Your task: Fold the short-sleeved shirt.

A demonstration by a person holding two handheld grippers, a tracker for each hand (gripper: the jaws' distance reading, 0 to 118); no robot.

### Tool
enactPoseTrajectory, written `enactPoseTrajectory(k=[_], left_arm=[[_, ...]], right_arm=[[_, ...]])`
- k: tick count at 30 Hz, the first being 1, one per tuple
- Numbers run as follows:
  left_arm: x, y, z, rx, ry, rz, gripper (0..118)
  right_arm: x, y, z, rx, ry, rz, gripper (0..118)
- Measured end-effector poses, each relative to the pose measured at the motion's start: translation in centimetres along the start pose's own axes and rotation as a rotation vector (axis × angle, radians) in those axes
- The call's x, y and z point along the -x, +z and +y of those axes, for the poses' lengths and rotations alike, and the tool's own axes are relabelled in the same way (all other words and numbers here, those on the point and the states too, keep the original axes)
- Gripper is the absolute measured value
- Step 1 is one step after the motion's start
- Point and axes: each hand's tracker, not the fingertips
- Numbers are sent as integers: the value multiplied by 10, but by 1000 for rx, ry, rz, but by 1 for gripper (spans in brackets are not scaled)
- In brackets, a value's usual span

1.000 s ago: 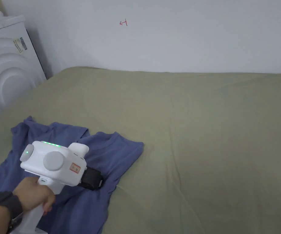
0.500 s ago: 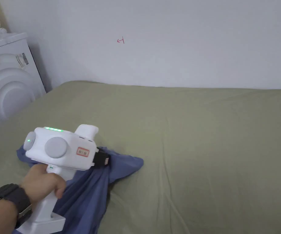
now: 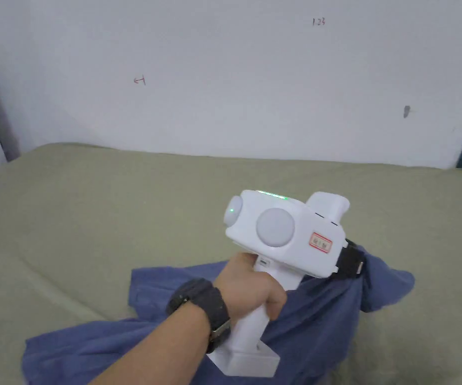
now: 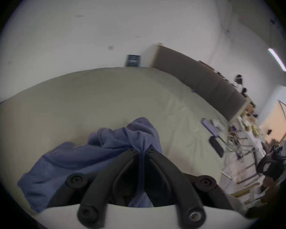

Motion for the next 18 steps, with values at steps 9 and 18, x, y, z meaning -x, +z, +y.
enactPoseTrajectory(k=[9,18], left_arm=[[-85,-125,-23,161,-94,-56,44],[-99,-37,-50,-21,-5,104,56]], right_arm=[[-37,30,-5,-7,-41,-111,1],[-71,12,-15,38,-62,-192,2]])
